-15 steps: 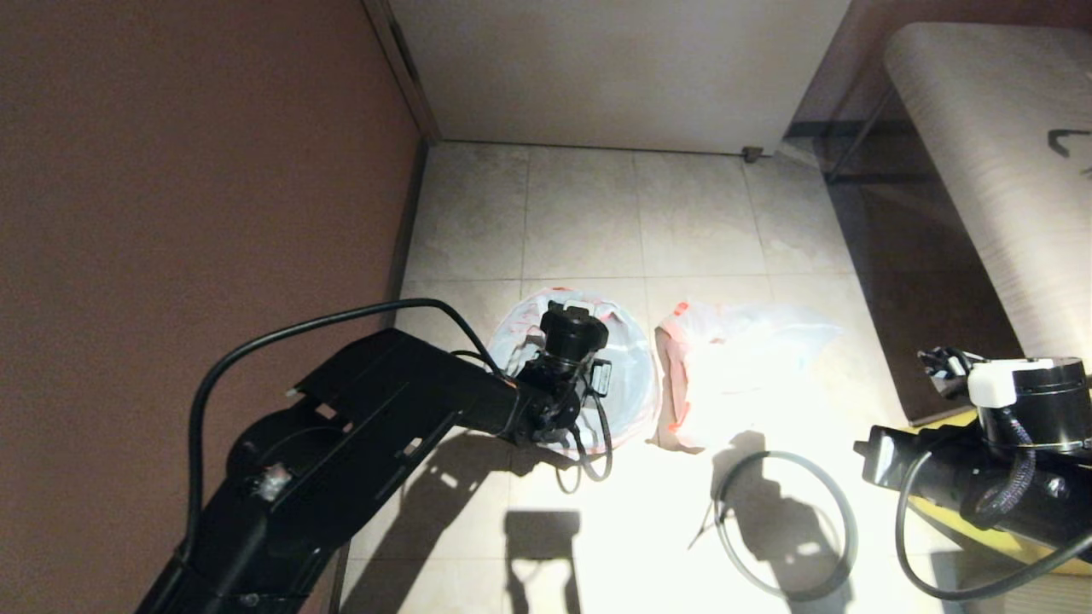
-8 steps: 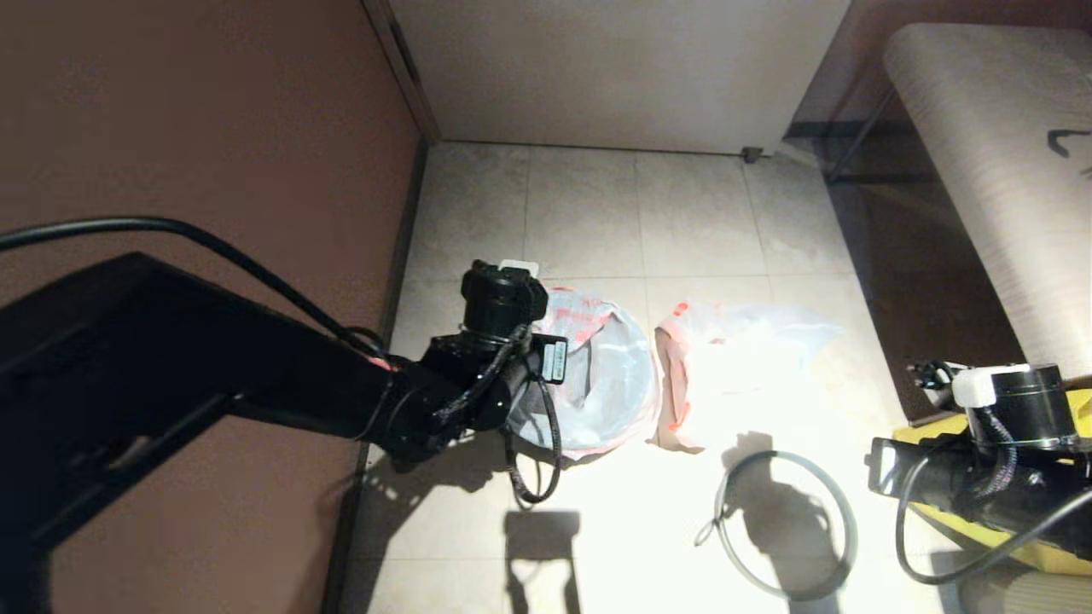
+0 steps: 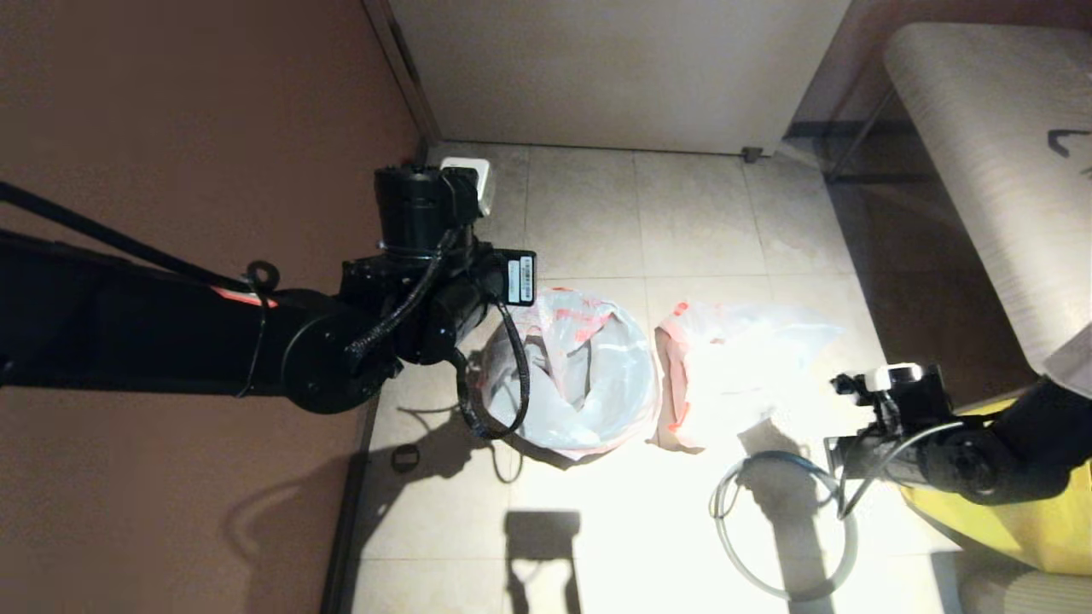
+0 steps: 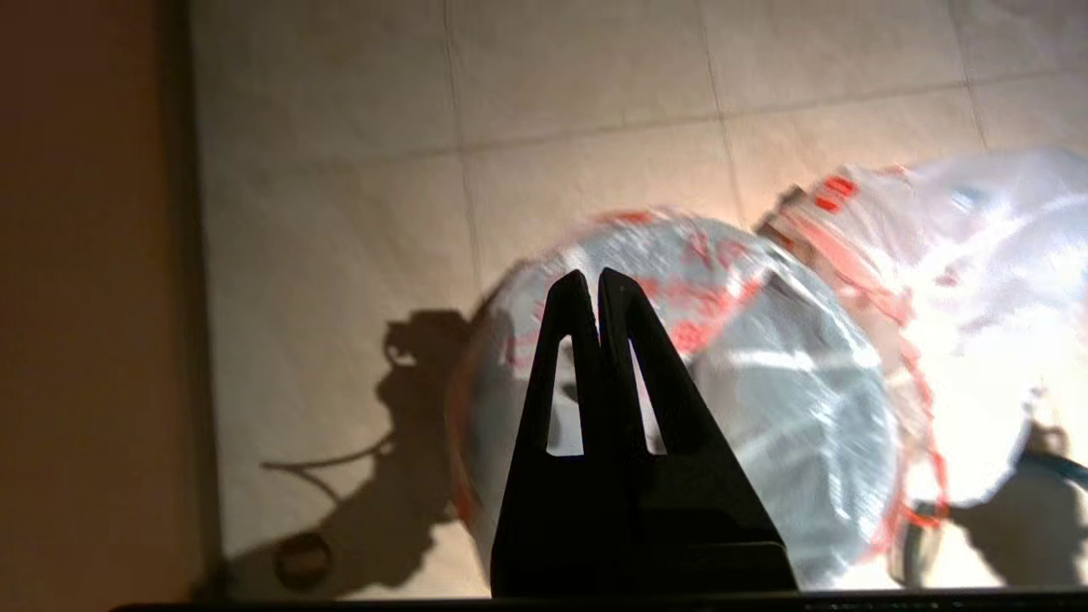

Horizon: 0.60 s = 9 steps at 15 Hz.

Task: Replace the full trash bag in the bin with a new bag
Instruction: Place the trash can ring on the trash can

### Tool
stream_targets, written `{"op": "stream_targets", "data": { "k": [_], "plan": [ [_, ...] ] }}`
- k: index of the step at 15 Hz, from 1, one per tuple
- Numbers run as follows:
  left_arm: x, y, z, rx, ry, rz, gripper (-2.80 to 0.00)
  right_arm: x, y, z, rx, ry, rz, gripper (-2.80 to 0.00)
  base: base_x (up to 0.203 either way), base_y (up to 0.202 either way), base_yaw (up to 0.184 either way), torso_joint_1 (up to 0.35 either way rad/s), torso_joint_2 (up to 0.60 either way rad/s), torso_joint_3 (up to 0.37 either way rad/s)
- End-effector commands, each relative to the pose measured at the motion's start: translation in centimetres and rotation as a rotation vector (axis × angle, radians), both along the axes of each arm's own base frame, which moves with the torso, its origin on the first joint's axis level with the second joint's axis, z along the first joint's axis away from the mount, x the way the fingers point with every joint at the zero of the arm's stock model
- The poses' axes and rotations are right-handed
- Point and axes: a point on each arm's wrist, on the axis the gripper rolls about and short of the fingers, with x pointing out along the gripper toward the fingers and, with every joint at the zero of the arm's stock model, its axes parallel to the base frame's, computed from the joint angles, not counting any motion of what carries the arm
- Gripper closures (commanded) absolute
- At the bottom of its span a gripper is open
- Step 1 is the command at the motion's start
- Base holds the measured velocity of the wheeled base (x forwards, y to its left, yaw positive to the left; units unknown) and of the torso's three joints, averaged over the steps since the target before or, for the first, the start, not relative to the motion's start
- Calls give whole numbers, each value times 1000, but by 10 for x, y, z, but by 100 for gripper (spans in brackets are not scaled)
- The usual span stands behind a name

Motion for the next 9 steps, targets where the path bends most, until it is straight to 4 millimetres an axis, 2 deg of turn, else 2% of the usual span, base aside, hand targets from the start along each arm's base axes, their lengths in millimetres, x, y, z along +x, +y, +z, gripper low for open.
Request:
{"op": "stream_targets", "data": {
  "k": [1, 3, 5, 7, 9],
  "plan": [
    [4, 9, 7, -4, -21, 29, 0, 25, -3, -60, -140, 121, 130, 0, 0, 0, 0, 0, 0, 0],
    [16, 17, 3, 20, -12, 63, 0, 33, -3, -73, -170, 144, 157, 0, 0, 0, 0, 0, 0, 0],
    [40, 24, -4, 34, 1, 109, 0, 45, -3, -106, -178, 194, 166, 0, 0, 0, 0, 0, 0, 0],
    [42, 30, 0, 28, -12, 126, 0, 63, -4, -133, -209, 215, 163, 0, 0, 0, 0, 0, 0, 0],
    [41, 33, 4, 22, -22, 141, 0, 61, -5, -148, -241, 300, 198, 0, 0, 0, 0, 0, 0, 0]
  ]
}}
